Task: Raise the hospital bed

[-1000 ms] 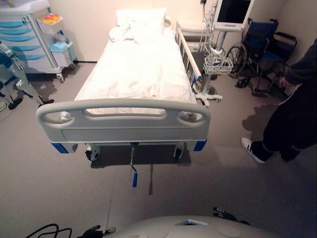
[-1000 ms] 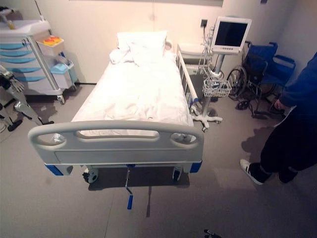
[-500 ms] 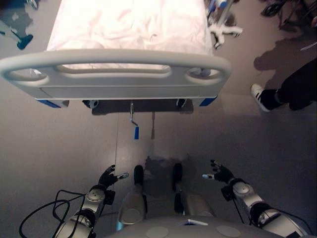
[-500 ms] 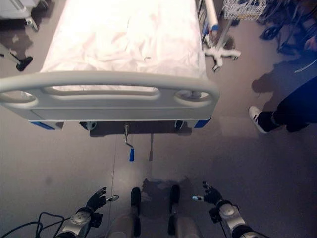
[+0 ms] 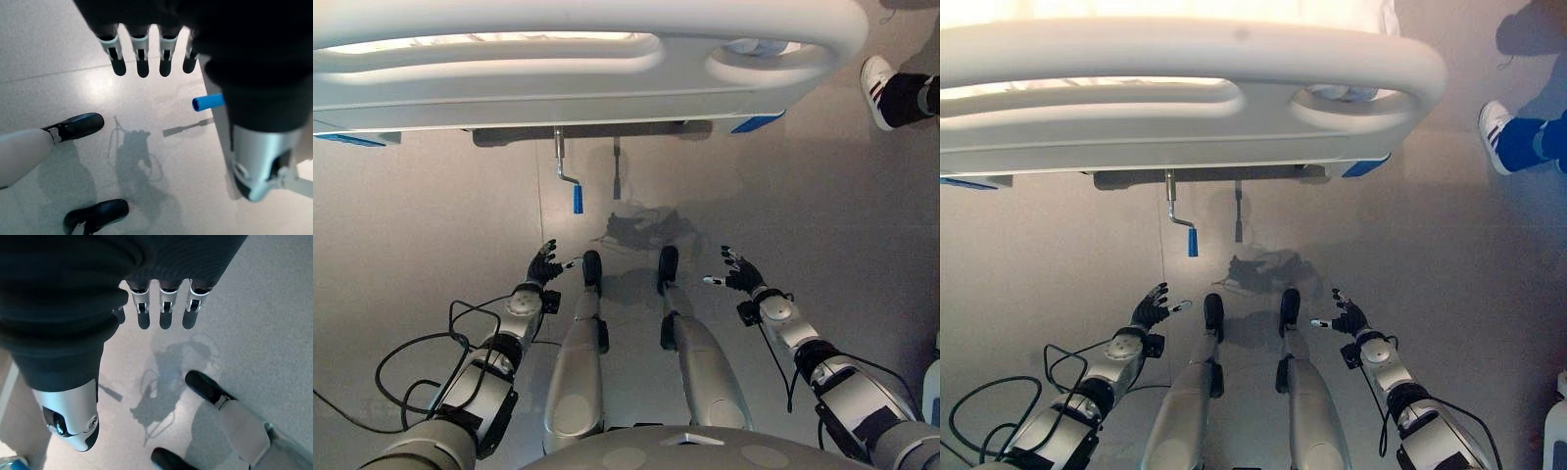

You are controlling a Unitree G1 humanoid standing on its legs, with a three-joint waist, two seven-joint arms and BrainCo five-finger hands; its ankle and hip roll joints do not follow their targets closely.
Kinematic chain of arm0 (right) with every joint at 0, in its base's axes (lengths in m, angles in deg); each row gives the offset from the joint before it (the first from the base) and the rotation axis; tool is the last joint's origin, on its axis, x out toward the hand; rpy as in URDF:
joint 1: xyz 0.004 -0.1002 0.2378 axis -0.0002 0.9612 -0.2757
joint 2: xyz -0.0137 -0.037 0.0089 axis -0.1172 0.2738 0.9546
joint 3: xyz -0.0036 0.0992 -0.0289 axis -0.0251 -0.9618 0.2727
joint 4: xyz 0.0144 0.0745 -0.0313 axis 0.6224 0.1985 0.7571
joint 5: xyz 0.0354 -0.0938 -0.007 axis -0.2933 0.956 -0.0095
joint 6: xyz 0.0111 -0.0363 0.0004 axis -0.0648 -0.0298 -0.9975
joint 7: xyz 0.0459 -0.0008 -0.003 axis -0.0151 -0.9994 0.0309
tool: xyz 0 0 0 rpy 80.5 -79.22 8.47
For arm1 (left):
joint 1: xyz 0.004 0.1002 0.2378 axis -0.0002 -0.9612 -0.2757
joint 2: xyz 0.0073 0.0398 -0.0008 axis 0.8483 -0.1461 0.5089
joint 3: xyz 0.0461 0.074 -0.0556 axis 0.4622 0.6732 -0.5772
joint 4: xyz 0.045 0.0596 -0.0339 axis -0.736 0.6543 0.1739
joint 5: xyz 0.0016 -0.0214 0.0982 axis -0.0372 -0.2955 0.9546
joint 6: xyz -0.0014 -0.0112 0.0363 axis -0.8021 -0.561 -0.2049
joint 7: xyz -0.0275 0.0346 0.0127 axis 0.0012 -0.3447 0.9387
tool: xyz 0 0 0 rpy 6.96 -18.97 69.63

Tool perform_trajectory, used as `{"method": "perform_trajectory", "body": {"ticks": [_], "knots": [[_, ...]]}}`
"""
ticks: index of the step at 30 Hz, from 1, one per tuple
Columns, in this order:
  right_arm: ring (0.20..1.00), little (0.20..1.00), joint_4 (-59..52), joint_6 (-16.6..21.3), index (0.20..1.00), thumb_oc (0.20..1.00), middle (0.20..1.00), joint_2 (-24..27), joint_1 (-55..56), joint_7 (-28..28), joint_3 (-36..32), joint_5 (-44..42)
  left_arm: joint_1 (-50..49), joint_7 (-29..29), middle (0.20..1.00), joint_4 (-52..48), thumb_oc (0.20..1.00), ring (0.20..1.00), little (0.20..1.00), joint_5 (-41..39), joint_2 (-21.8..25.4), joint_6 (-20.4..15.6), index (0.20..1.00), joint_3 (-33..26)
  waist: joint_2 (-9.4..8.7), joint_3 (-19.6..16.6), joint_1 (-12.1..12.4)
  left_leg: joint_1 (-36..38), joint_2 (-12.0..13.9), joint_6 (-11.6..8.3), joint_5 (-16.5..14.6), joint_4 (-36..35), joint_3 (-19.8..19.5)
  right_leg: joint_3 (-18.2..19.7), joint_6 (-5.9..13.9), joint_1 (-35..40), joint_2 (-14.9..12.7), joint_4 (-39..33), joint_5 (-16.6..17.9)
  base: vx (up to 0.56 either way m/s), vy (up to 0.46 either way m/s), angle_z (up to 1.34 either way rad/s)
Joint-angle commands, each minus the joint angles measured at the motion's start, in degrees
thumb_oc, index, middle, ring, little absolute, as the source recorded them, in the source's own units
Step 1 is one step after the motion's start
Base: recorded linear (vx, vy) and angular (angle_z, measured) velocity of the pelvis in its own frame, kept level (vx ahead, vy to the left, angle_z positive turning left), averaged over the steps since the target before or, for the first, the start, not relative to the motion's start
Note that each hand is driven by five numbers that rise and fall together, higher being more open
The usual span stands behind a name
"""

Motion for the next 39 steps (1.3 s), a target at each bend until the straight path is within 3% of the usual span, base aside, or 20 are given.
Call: {"method": "perform_trajectory", "body": {"ticks": [1, 9, 11, 39], "knots": [[1.0, 1.0, -2.44, 2.52, 1.0, 1.0, 1.0, 1.08, -0.55, -1.42, 1.4, -2.02, 0.64, 1.43, 1.0, 2.5, 1.0, 1.0, 1.0, -2.99, 0.03, -1.15, 1.0, 0.01, -1.05, 0.06, -0.41, -1.53, -2.21, 1.36, -0.68, 1.96, -0.26, 0.09, 4.76, -2.78, 0.39, 7.27, -2.58, 0.0, 0.0, 0.0], [1.0, 1.0, -5.29, 3.77, 1.0, 1.0, 1.0, 0.88, -2.7, -2.79, 2.24, -3.19, 4.85, 2.43, 1.0, 4.24, 1.0, 1.0, 1.0, -6.15, 2.35, -1.42, 1.0, -0.84, -2.29, 1.4, -2.12, -9.33, -2.12, 1.41, -2.25, 6.91, 0.02, 1.02, 4.77, -10.02, 0.34, 9.83, -2.06, 0.0, 0.003, -0.01], [1.0, 1.0, -6.43, 4.22, 1.0, 1.0, 1.0, 0.84, -3.19, -3.26, 2.57, -3.67, 6.06, 2.63, 1.0, 4.97, 1.0, 1.0, 1.0, -7.03, 3.46, -1.49, 1.0, -1.0, -2.6, 1.65, -2.71, -10.8, -1.85, 1.21, -4.26, 7.96, 0.08, 1.4, 5.22, -11.66, 0.55, 10.65, -3.12, 0.07, 0.011, 0.01], [1.0, 1.0, -14.74, 6.87, 1.0, 1.0, 1.0, 4.34, -0.32, -3.09, 1.67, -4.6, 15.28, 5.82, 1.0, 2.99, 1.0, 1.0, 1.0, -11.16, 10.49, -3.78, 1.0, -1.72, -4.36, 2.0, -5.69, -18.35, -1.24, 1.02, -4.09, 8.68, -1.38, 1.39, 5.65, -18.54, 0.38, 9.72, -1.65, 0.0, -0.001, 0.0]]}}
